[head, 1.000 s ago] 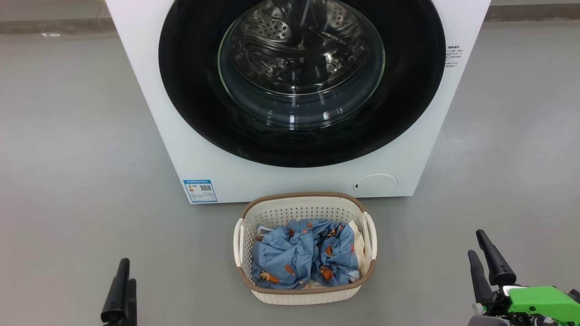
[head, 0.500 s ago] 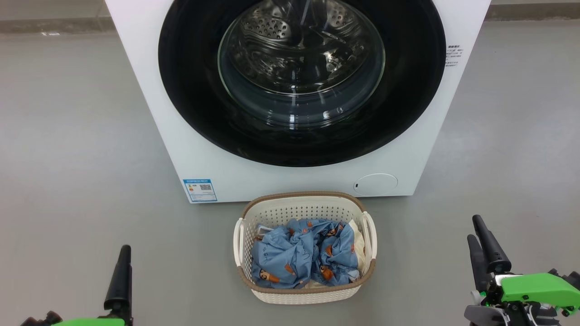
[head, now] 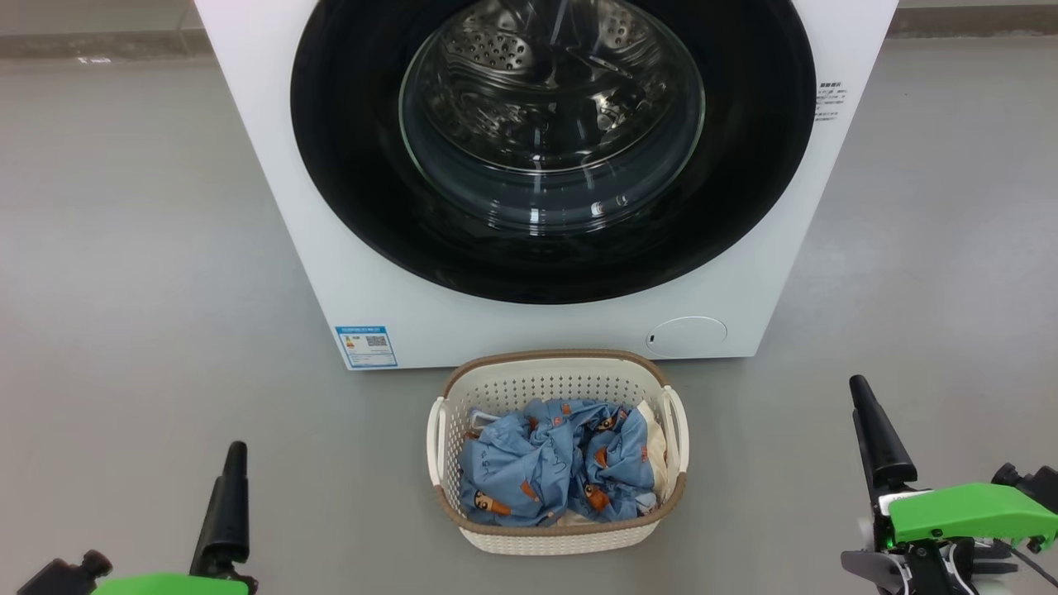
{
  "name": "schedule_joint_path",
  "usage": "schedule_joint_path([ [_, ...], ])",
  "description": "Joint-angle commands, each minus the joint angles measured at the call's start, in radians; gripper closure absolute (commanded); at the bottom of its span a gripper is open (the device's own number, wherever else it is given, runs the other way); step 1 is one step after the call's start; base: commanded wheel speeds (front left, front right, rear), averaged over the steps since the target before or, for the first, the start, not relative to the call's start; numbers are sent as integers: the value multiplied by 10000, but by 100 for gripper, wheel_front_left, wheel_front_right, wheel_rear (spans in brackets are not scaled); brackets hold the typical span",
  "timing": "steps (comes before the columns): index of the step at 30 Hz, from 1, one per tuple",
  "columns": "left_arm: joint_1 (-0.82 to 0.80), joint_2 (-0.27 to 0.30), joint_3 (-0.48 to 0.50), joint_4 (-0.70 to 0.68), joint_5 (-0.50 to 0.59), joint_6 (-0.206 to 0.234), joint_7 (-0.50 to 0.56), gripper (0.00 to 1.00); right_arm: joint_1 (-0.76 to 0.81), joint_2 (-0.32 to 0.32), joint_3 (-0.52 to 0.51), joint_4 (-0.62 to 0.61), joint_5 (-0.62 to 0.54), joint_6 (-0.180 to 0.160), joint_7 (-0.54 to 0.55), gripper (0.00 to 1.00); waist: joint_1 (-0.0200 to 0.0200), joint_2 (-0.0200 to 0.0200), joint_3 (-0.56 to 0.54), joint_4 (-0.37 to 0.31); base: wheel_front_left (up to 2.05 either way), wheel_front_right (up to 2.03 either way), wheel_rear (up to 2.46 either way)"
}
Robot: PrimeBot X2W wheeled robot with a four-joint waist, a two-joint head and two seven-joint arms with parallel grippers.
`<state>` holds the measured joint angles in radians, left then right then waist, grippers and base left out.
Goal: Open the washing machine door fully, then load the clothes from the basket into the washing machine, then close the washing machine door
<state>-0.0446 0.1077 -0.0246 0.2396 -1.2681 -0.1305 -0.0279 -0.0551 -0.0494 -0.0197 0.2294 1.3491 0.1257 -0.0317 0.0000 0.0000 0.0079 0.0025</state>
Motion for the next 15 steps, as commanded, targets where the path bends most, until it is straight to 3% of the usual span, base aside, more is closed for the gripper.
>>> schedule_joint_path([
  [1,-525,213,80,-244,344,46,-120,0,-498,-192,171,-326,-337,22,-114,0,0,0,-6,0,0,0,0],
  [15,-664,387,-196,-114,2192,98,-540,0,-683,-521,620,-186,-2945,27,-529,0,0,0,-64,2,0,0,0],
])
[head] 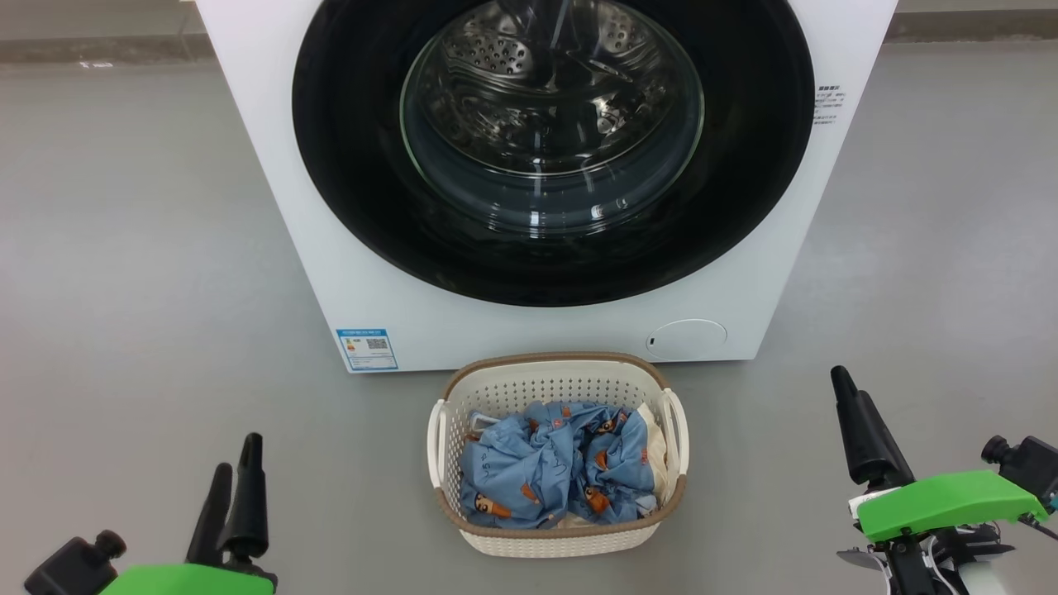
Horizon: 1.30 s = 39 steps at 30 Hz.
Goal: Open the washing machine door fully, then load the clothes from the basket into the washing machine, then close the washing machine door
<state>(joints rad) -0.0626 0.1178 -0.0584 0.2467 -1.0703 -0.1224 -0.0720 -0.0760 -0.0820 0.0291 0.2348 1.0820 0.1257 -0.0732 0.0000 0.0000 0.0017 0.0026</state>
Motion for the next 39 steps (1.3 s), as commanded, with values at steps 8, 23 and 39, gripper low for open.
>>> schedule_joint_path([
  [8,-545,476,-48,9,1486,247,-340,0,-570,-328,365,-96,-1811,30,-352,0,0,0,-40,24,0,0,0],
  [23,-736,653,-252,149,3306,320,-821,0,-836,-366,634,343,-4122,36,-825,0,0,0,-96,84,0,0,0],
  [39,-916,791,-327,155,4831,298,-1272,0,-1080,-487,1092,413,-5767,42,-1270,0,0,0,-86,95,0,0,0],
])
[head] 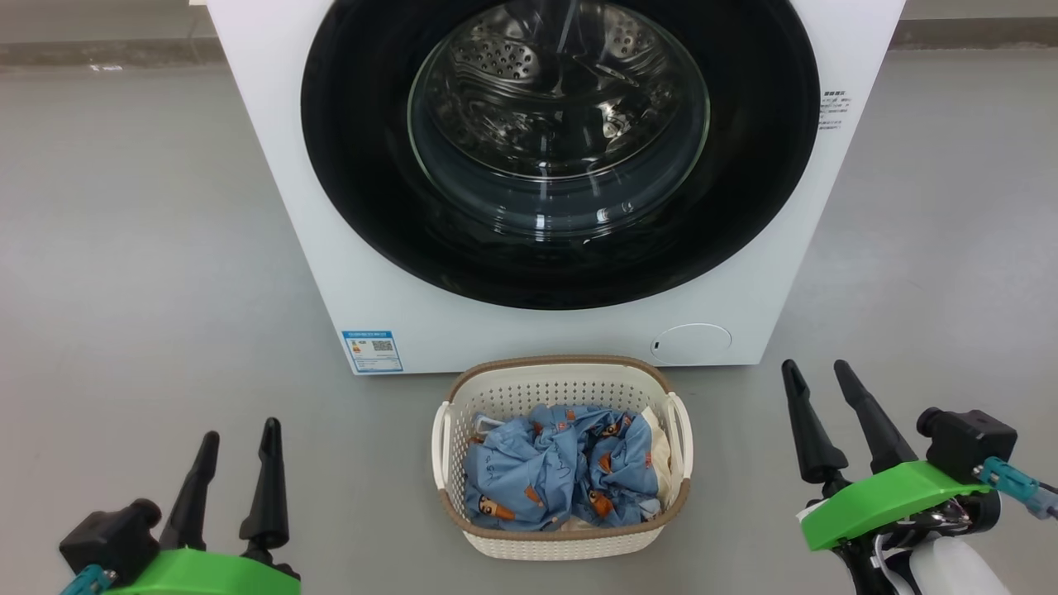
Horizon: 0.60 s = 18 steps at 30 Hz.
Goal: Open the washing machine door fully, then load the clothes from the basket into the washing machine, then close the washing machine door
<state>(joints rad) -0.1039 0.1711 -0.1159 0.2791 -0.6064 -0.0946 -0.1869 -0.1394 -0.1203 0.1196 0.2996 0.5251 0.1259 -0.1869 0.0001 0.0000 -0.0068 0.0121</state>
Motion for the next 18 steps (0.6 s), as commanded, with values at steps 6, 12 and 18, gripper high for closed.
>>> schedule_joint_path([
  [6,-561,334,255,-195,800,9,-304,0,-544,-152,375,-229,-801,42,-311,0,0,0,4,3,0,0,0],
  [12,-617,405,267,-237,1399,-8,-485,0,-629,-203,537,-225,-1399,45,-489,0,0,0,9,7,0,0,0],
  [18,-667,453,233,-272,1994,-45,-664,0,-702,-253,699,-223,-2003,47,-666,0,0,0,-9,7,0,0,0],
])
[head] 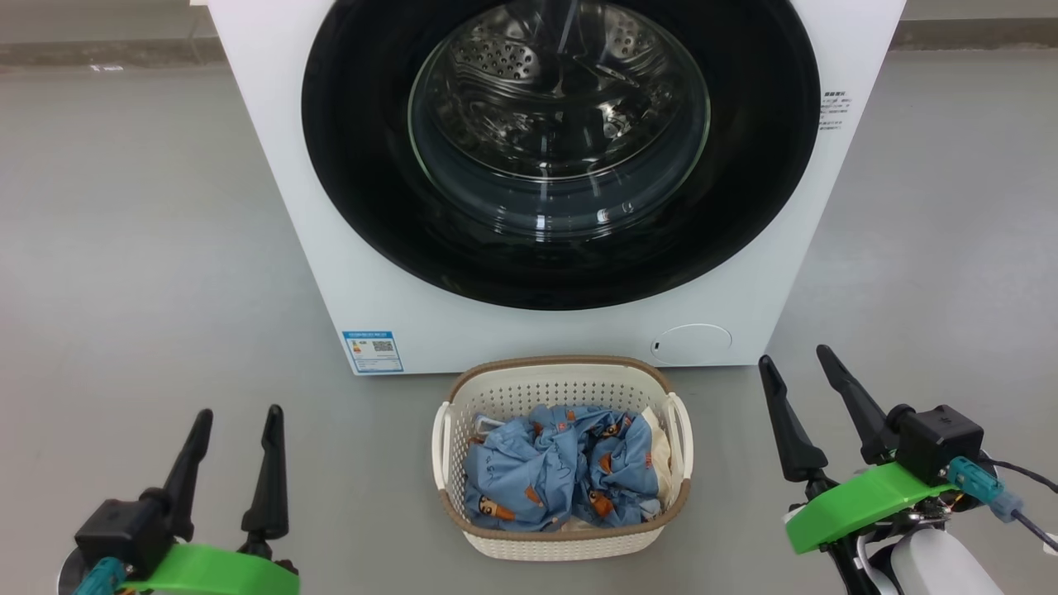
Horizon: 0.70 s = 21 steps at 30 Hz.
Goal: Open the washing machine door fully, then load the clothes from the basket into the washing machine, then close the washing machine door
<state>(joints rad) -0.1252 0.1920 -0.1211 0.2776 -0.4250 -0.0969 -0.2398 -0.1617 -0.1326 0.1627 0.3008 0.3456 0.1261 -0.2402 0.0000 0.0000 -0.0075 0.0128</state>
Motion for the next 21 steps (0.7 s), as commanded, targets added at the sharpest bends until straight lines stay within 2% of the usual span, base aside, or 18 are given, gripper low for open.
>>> schedule_joint_path([
  [1,-463,253,274,-258,284,-29,-166,0,-487,-138,295,-233,-312,46,-163,0,0,0,-6,0,0,0,0],
  [21,-494,183,406,-235,537,-95,-220,0,-460,-116,291,-283,-473,46,-216,0,0,0,38,12,0,0,0],
])
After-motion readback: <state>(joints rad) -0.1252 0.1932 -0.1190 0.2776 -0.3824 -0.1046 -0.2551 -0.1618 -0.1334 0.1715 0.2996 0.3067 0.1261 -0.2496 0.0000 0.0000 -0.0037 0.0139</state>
